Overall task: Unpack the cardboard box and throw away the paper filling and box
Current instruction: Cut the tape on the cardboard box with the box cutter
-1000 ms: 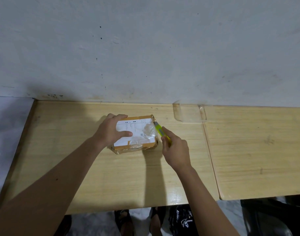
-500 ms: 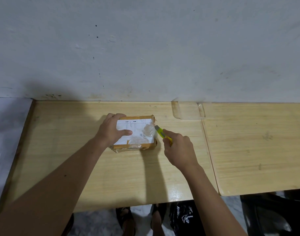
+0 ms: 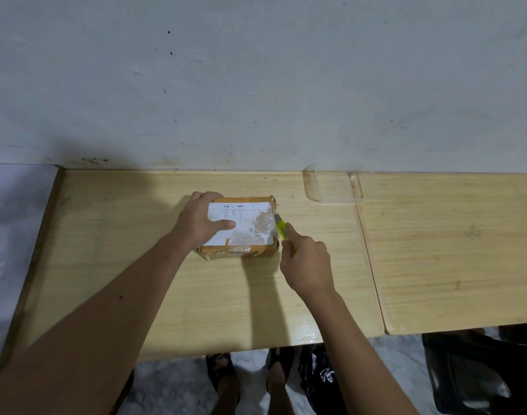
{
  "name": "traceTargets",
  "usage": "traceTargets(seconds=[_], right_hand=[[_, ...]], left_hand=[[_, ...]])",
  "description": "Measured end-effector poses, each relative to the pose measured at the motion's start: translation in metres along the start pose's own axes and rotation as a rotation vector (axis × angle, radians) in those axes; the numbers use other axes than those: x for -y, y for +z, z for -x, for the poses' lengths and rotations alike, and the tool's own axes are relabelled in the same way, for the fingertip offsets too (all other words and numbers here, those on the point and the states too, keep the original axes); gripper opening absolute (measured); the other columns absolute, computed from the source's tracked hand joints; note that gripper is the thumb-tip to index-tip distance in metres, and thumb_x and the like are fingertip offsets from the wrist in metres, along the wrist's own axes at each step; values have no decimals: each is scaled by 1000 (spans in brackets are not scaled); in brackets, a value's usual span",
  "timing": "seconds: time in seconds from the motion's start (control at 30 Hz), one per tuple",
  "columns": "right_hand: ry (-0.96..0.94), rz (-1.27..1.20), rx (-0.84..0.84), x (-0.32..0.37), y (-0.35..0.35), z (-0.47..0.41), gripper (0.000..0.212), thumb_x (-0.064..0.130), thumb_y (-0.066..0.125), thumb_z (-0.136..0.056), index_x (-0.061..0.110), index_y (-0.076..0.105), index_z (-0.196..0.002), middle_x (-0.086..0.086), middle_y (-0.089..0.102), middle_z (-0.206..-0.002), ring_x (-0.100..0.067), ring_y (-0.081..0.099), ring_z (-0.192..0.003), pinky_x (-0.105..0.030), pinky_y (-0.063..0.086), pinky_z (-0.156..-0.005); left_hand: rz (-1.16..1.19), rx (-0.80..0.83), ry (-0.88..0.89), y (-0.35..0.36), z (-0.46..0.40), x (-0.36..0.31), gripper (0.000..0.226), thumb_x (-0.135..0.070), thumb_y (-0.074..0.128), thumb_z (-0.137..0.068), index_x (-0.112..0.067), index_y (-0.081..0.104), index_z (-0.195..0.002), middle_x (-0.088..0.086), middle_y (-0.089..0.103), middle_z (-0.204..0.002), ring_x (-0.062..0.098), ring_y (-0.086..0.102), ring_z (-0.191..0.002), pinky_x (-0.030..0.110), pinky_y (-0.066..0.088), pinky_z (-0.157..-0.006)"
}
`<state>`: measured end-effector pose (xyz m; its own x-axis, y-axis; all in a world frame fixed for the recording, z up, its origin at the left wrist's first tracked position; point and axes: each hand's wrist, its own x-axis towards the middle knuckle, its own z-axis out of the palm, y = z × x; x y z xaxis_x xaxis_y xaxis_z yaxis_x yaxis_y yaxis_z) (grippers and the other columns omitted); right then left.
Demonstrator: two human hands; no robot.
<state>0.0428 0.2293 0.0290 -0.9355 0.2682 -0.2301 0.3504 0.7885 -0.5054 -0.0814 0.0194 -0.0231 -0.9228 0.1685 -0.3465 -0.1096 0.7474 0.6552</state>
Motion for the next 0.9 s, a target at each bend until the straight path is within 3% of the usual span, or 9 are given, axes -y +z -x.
traceTargets(seconds=[0.17,0.33,0.43,0.53,0.7,0.9], right_hand=[[3,-44,-9,-2,-4,24,46,17,47,-102,28,52,-146,2,53,-56,-30,56,-63,-40,47,-63],[-6,-8,-21,7,14,2,52,15,43,-101,25,45,-152,-8,63,-67,-35,54,-70,-41,46,-66],[-34,-27,-35,-5,11,5,54,14,44,-101,33,44,-152,6,45,-53,-29,46,-59,-36,37,-59],[-65,-14,-39,-17,9,22,55,14,45,-101,36,42,-152,8,41,-48,-22,46,-51,-34,35,-55],[-73,-35,-59,-23,7,16,50,15,49,-101,35,51,-147,0,54,-54,-28,55,-57,-39,47,-58],[-31,-94,-146,-34,5,29,46,20,50,-103,39,49,-146,2,67,-68,-22,59,-61,-35,46,-56]], left_hand=[[10,-7,-16,1,1,0,74,-35,89,-76,-24,55,-141,2,49,-142,23,47,-135,25,33,-98],[48,-37,-78,5,6,0,78,-39,86,-80,-20,48,-146,7,40,-146,24,46,-133,25,34,-94],[61,-55,-91,7,10,-2,78,-39,84,-82,-19,46,-147,8,39,-147,25,46,-132,25,34,-93],[55,-57,-85,6,10,-3,78,-39,84,-82,-17,47,-147,10,40,-147,26,46,-134,25,33,-95],[44,-32,-66,5,12,-4,80,-38,84,-83,-14,44,-149,13,39,-149,27,43,-137,25,31,-98],[31,-38,-113,9,20,-7,81,-42,80,-85,-12,41,-148,13,35,-145,28,50,-127,25,37,-93]])
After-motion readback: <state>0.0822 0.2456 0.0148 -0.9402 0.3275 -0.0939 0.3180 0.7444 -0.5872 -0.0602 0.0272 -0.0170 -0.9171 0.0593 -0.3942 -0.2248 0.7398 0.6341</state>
